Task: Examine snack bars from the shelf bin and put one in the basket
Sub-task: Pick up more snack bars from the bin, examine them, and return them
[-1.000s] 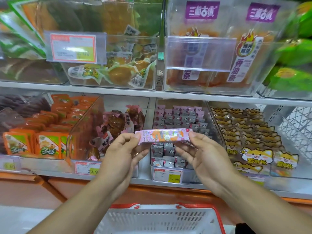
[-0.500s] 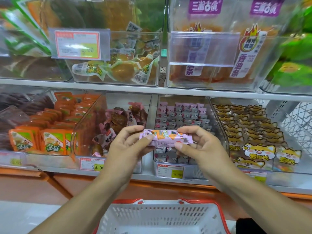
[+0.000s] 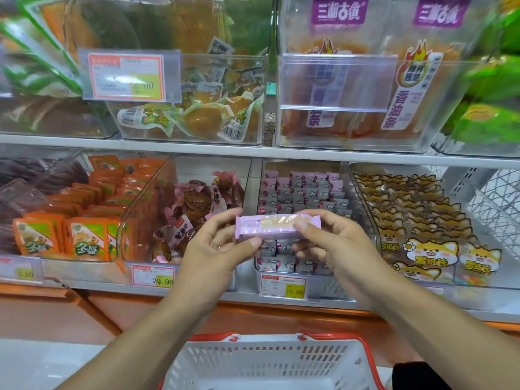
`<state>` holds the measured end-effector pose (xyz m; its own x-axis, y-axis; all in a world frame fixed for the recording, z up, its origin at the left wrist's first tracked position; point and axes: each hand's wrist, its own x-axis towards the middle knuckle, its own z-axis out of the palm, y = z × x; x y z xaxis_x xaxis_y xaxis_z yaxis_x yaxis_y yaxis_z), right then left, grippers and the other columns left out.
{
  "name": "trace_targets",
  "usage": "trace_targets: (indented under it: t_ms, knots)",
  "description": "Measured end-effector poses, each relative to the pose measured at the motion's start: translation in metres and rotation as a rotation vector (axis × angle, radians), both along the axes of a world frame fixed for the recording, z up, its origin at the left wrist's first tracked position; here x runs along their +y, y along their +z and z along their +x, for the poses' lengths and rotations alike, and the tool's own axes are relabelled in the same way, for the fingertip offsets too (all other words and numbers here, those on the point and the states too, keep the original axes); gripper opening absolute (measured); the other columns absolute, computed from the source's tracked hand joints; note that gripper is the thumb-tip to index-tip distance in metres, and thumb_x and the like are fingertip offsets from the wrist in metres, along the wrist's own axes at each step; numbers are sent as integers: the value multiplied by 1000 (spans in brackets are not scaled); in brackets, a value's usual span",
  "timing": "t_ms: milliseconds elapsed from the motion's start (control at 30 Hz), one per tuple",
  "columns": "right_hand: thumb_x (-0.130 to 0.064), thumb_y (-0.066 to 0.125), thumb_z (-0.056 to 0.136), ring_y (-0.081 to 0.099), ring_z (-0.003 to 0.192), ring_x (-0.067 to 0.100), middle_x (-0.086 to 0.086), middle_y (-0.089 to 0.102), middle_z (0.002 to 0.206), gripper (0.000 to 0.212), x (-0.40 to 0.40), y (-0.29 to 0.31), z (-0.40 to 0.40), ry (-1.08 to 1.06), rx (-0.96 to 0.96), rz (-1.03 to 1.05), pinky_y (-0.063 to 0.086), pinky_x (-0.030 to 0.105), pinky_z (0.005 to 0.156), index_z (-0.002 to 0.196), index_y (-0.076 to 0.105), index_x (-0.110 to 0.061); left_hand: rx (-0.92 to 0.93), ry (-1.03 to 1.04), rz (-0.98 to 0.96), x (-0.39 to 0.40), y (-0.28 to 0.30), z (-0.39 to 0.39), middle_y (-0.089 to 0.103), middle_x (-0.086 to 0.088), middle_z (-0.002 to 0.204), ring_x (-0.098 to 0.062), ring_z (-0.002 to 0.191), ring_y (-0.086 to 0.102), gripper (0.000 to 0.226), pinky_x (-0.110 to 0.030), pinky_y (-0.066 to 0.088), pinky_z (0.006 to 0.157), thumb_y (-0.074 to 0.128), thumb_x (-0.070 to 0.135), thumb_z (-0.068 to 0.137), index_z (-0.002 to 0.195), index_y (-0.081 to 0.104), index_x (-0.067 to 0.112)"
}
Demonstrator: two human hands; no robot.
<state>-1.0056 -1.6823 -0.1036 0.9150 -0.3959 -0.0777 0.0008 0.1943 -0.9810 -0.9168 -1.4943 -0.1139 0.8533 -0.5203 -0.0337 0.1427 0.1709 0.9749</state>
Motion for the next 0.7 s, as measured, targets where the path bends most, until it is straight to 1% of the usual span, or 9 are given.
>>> trace_targets:
  t_ms: [67,167,300,367,467,533,600,633,700]
  knots:
    - [-38,76,75,69,72,18,14,77,96,45,1,0,2,23,45,3,59,24,66,108,73,-7,-38,16,2,0,-1,0,77,-2,110,-19,101,74,47,-22,57,80,79,15,76,121,67,23]
    - [-47,73,75,67,70,17,13,75,89,55,0,3,2,31,61,52,59,23,66,108,74,-3,-23,7,6,0,-1,-2,78,-9,104,-26,97,75,40,-22,58,75,82,31,71,109,74,20]
    - [-13,76,73,72,83,22,11,76,102,46,-1,7,2,35,-53,188,59,23,70,118,67,-7,62,37,54,-2,-2,0,78,-17,91,-26,87,77,43,-17,56,61,80,53,65,93,81,19]
    - [-7,75,73,72,87,23,12,75,102,44,0,6,2,20,-53,189,59,23,71,116,66,-5,101,35,96,-5,-3,1,77,-18,86,-27,82,78,45,-19,56,57,77,60,66,80,82,18]
    - [-2,70,85,71,97,30,21,74,107,28,2,4,5,-30,-13,237,61,24,73,112,63,-2,112,16,124,-7,-5,0,77,-18,82,-28,79,78,43,-20,56,55,73,67,65,62,79,25]
    - [0,66,90,71,100,33,24,73,111,22,1,3,9,-41,11,255,62,26,73,112,61,-2,112,13,138,-8,-6,-1,77,-19,82,-28,79,78,56,-19,56,56,72,68,66,69,80,13]
    - [1,65,92,73,96,30,22,74,110,23,-1,3,13,-29,6,246,62,25,72,114,59,-2,118,22,138,-8,-4,-1,77,-18,84,-27,81,78,63,-20,58,59,70,65,72,88,76,4]
    - [2,65,91,73,95,27,20,74,109,23,-3,4,16,-38,-24,249,62,25,74,113,59,-2,101,19,131,-9,-6,0,78,-15,87,-27,83,78,62,-21,59,62,68,61,76,100,73,4]
    - [5,63,90,72,99,23,15,73,111,23,-8,4,26,-129,-105,269,60,28,84,112,59,-2,-24,9,169,-11,-6,-3,79,-2,99,-20,88,77,55,-21,60,69,69,51,83,125,63,16]
